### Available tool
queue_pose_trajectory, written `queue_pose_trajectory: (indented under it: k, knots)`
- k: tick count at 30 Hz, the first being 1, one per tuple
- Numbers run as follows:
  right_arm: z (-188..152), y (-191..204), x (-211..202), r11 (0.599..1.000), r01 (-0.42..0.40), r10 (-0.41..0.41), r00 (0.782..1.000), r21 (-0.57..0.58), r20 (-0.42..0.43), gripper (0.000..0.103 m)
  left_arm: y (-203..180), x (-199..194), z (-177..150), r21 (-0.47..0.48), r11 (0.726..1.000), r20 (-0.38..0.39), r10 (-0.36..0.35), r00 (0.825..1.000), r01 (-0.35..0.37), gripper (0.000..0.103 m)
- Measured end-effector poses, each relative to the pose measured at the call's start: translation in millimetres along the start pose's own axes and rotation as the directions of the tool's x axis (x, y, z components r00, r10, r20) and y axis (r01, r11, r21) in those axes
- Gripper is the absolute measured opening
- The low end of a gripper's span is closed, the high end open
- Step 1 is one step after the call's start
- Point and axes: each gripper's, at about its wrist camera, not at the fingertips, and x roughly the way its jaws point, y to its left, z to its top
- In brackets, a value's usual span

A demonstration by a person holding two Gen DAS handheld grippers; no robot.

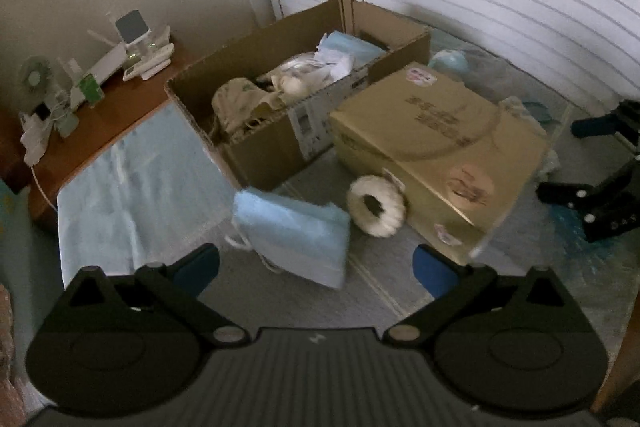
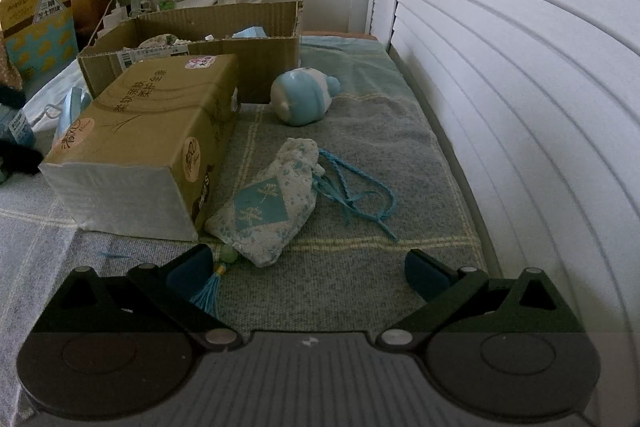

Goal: Organize soft objects
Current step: 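Grasp the blue face mask with the left tool while the right tool approaches the pouch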

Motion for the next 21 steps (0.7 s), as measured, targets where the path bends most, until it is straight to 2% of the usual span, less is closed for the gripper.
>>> queue_pose_trajectory:
  k: [10,14,18,21]
  knots:
    - [0.4,-0.6,-0.4,1.000,-0.008,0.008,1.000,-0.008,-0.001,0.103,17.6,38.4,15.4,0.061,0.998,-0.089,-0.022,0.996,0.027,0.094]
    - [-1.3,-1.1,-1.1,1.000,-0.011,0.012,1.000,-0.011,0.006,0.103,23.4,50.5,19.2,0.055,0.998,-0.118,-0.030,0.993,0.037,0.092]
    - [-3.7,-2.3,-2.1,1.000,-0.021,0.021,1.000,-0.019,0.019,0.103,24.3,60.4,19.4,0.053,0.997,-0.144,-0.049,0.988,0.057,0.086]
    - [-2.5,-1.6,-1.5,1.000,-0.018,0.019,1.000,-0.022,0.017,0.103,25.3,61.7,19.7,0.047,0.997,-0.142,-0.060,0.988,0.067,0.086]
